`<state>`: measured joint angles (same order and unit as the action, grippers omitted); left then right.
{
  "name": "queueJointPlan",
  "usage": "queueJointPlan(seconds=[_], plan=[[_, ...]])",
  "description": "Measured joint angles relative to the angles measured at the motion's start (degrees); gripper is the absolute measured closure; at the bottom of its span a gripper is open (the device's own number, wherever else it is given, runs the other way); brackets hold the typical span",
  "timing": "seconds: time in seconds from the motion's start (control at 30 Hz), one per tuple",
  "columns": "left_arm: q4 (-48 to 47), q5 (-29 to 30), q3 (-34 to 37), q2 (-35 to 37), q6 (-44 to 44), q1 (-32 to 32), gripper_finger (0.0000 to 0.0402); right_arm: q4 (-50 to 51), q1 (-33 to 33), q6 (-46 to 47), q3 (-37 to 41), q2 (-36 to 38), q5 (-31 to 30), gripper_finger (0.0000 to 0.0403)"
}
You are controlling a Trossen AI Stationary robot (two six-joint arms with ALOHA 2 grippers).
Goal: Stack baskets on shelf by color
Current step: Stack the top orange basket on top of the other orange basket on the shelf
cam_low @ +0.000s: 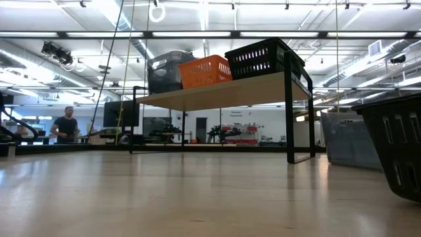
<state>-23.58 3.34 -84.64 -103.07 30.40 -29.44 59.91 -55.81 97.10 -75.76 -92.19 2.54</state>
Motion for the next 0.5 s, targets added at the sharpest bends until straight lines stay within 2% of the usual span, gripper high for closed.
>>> queueJointPlan(seconds=[0.13, 0.4, 0.5], plan=[[-0.43, 0.01, 0.0, 0.0, -1.22, 0.14, 0.0353, -4.19, -2.25, 2.14, 0.01, -3.65, 1.79, 0.0229], [-2.89, -0.01, 0.0, -0.15, -3.22, 0.1, 0.0354, -12.31, -3.48, 2.3, 0.03, -10.99, 11.49, 0.0229], [-3.38, 0.46, 0.0, -0.22, -4.55, 0.1, 0.0357, -13.59, -3.69, 2.38, 0.03, -12.57, 12.38, 0.0229]])
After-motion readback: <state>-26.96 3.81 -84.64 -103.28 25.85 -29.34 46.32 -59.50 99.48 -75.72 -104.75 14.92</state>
